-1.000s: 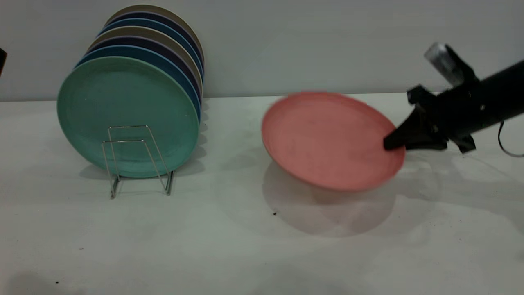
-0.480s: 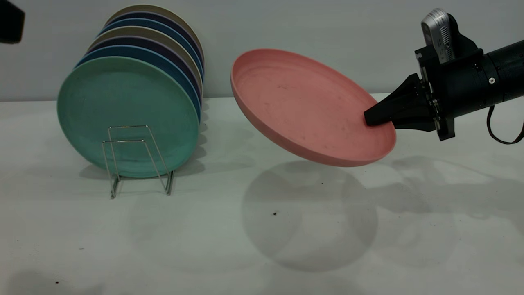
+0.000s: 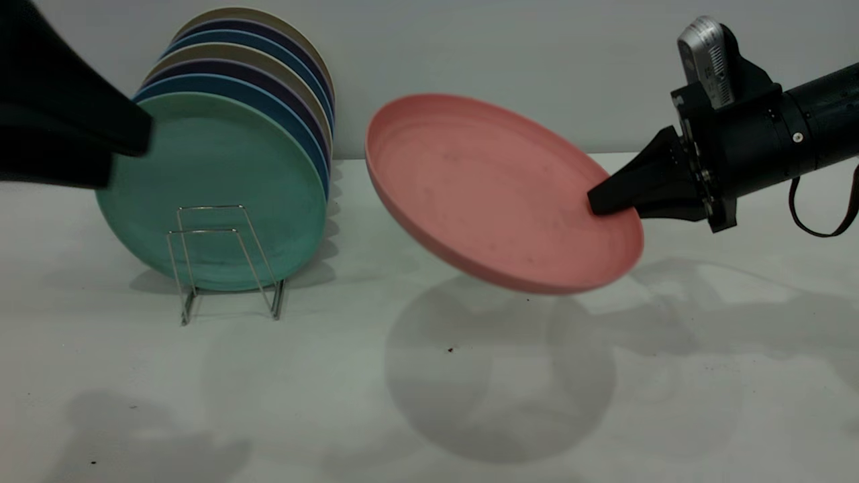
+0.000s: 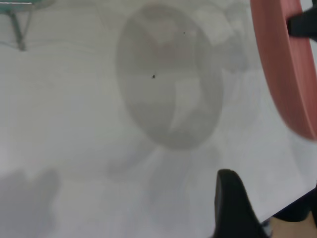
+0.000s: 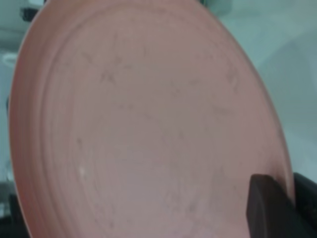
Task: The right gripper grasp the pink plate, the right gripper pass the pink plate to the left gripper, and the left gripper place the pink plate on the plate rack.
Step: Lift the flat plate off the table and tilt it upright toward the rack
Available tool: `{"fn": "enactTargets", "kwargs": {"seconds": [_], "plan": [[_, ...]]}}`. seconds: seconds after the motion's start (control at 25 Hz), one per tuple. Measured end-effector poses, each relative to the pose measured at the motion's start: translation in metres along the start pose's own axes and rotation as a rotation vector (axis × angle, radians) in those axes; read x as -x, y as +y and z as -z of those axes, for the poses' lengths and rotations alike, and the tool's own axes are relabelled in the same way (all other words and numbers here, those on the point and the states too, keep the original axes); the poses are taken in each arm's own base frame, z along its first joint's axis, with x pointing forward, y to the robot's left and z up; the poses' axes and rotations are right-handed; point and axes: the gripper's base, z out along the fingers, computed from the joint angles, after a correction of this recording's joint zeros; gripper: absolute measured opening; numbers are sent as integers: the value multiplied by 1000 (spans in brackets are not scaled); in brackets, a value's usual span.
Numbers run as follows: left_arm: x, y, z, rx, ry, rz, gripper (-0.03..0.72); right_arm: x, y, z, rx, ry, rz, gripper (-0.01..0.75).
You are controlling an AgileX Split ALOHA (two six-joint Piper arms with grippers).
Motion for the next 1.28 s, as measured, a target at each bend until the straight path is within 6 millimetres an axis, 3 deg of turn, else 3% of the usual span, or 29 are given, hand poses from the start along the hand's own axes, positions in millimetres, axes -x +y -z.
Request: {"fn": "enactTargets", "kwargs": {"seconds": [0.32,0.72,1.12,1.28], "plan": [[16,20,-47,-150,-47,50,416,-11,2,-19,-95,139,50,35],[4,48,-94,-267,36,162,416,-12,6,-28,-104,145,56,35],[14,40,-105,-379,19,159,416,-12,26,-54,-52,137,159,36],[14,40,-106,-367,23,169,416,-10,27,-57,-52,114,194,36]]}}
